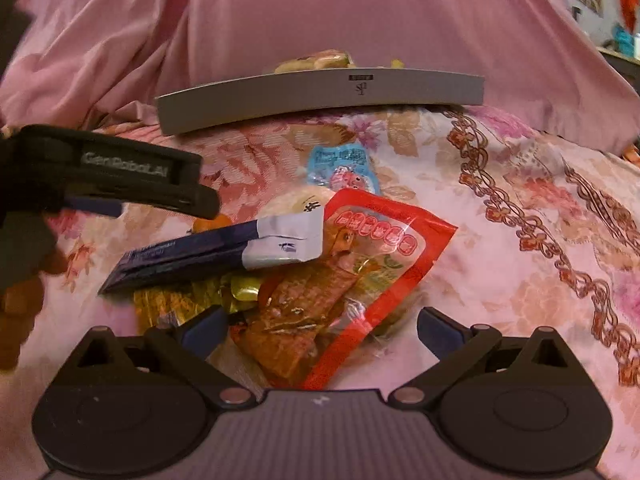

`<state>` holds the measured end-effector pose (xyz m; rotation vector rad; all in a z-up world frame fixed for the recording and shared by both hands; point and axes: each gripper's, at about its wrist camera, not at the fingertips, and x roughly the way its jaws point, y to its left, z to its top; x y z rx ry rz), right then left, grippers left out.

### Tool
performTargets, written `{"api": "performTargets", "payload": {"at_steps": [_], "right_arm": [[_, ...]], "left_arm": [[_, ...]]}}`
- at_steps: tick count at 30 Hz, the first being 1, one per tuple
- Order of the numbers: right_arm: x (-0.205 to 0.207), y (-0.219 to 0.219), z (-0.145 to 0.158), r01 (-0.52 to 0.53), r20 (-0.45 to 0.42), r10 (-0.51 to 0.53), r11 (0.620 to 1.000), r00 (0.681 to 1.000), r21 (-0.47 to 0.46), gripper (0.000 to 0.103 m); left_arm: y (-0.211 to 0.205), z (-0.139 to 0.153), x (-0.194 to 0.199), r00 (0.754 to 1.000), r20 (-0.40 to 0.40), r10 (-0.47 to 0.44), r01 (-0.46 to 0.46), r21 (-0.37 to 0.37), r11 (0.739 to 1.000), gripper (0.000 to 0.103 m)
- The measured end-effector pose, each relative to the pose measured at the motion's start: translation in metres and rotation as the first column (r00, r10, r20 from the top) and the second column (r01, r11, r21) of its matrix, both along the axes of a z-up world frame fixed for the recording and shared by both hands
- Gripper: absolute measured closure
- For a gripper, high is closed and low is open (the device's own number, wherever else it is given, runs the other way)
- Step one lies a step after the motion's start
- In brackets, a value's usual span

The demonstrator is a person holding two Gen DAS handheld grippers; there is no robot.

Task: Organize snacks
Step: 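Move both open tools back over the remaining snacks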

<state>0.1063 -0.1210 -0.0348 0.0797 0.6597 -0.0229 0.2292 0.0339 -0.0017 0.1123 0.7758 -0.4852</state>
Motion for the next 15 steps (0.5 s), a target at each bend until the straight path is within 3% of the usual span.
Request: {"api": "performTargets", "payload": {"at_steps": [7, 10, 15], "right_arm": [[-0.012, -0.036, -0.001, -0.060, 0.008, 0.060, 0.998, 0.998, -0.034, 0.000], [-0.016, -0.050, 0.002, -0.092, 0.000, 0.092, 0.994, 0.996, -0.061, 0.000], [-0.017, -0.075, -0.003, -0.082, -0.032, 0.084, 0.993, 0.996, 0.081, 0.000]], "left_arm": [[0.002, -0.007, -0.012, 0.988, -0.120, -0.096, 0.096, -0.005, 0.995, 0.001], [0.000, -0.007, -0.018, 0.986, -0.115, -0.123, 0.126, 0.025, 0.992, 0.002], [-0.002, -0.009, -0.017, 0.969, -0.183, -0.167, 0.175, 0.029, 0.984, 0.002]]}}
